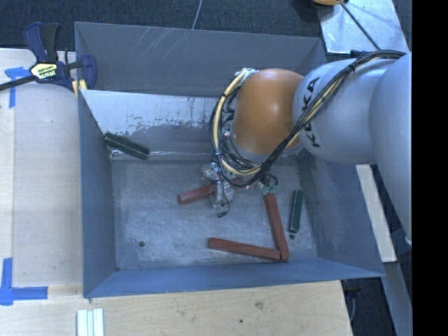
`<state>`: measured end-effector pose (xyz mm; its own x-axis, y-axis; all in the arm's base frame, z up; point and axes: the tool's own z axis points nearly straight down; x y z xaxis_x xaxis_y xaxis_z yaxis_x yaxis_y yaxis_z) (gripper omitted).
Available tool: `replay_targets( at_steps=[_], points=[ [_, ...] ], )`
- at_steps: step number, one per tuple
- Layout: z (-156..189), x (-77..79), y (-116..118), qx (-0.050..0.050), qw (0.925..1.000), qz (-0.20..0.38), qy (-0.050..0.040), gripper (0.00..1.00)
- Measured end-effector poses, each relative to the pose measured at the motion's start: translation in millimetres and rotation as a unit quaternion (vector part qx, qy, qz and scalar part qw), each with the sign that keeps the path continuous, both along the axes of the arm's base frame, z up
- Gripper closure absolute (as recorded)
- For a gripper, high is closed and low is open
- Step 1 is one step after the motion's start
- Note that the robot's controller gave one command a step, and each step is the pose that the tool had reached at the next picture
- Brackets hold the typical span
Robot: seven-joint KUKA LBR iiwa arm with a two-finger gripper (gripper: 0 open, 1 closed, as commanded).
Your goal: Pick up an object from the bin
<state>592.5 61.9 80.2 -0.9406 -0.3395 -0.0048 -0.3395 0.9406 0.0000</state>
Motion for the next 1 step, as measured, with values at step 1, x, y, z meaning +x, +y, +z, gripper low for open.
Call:
replay_targets(
  at_steps=[1],
  points=[
    [0.0,0.0,-0.1,0.000,1.0000,0.000,0.0001,1.00]
  ],
)
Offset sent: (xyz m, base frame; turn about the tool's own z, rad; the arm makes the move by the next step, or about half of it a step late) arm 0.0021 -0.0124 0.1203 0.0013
